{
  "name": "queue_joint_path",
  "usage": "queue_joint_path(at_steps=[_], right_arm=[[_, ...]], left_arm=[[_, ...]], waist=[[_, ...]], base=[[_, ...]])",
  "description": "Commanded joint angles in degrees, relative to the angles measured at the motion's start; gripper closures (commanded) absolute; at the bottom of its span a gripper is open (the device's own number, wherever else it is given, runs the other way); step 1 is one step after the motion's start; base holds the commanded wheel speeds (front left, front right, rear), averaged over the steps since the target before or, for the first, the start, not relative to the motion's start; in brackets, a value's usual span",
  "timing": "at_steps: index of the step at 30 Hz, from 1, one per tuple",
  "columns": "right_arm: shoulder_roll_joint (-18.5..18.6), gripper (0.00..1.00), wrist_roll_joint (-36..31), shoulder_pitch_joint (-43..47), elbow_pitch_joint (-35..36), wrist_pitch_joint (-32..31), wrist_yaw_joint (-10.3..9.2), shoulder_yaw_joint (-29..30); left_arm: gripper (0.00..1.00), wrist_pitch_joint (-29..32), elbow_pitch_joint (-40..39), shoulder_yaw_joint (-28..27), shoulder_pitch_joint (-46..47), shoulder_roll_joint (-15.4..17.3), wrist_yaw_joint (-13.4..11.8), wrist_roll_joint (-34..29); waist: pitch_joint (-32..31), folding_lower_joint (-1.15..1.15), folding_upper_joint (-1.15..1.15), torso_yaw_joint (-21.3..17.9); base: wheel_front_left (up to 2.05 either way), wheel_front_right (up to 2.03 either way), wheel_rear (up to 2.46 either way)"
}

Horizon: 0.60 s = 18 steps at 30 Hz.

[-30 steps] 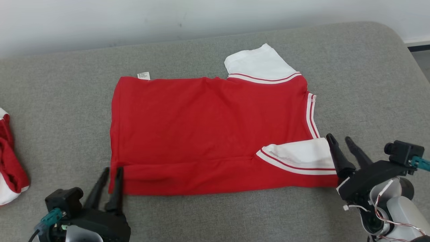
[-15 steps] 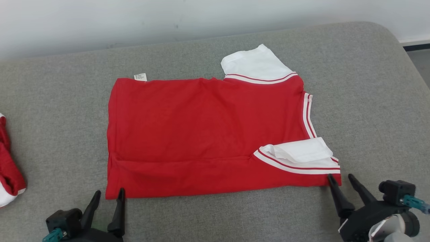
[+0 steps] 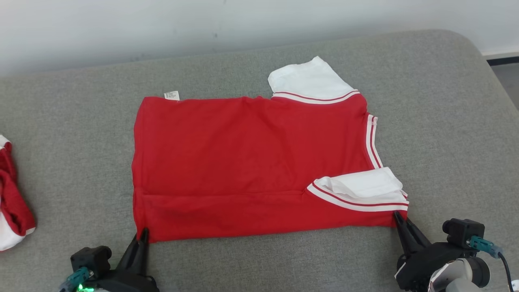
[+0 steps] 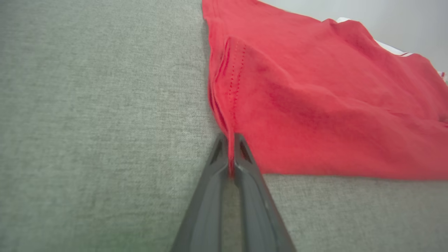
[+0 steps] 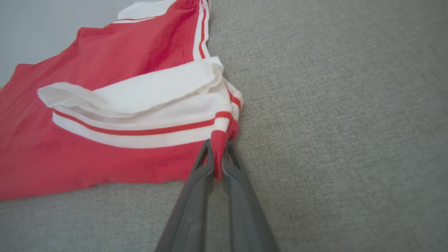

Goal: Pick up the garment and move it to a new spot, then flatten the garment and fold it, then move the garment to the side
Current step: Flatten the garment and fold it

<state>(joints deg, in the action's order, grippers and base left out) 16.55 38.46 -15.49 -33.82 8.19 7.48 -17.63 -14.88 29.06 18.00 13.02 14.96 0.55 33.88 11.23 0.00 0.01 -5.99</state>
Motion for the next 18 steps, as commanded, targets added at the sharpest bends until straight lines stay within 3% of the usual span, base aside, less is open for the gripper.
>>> queue_joint_path(at_steps=[1,6,12,18], right_arm=[[0.4,1.0,0.4,0.0,-0.1,0.8,0.0,-0.3],[1.8,1.0,2.1,2.6,1.5,1.9,0.0,-0.2],[4.3,1.0,1.7,10.3,8.7,-0.3,0.0,2.4],[3.6,1.0,-0.1,17.1,15.1,-3.5,0.01,6.2]], left_arm=[[1.0,-0.2,0.5,0.0,0.0,-0.1,0.4,-0.7],[1.0,-0.3,-1.0,-0.5,-2.9,-0.4,0.0,-1.3],[1.0,-0.3,-6.0,-1.0,-9.5,-0.8,-1.1,-1.2],[1.0,-0.3,-9.3,-0.8,-14.1,-1.6,-1.9,-1.7]], waist=[[-1.4,0.0,-0.01,0.5],[-4.2,0.0,-0.01,1.9],[-5.4,0.0,-0.01,3.3],[-5.5,0.0,-0.01,4.0]], base=[[0.0,0.0,0.0],[0.0,0.0,0.0],[0.0,0.0,0.0],[0.0,0.0,0.0]])
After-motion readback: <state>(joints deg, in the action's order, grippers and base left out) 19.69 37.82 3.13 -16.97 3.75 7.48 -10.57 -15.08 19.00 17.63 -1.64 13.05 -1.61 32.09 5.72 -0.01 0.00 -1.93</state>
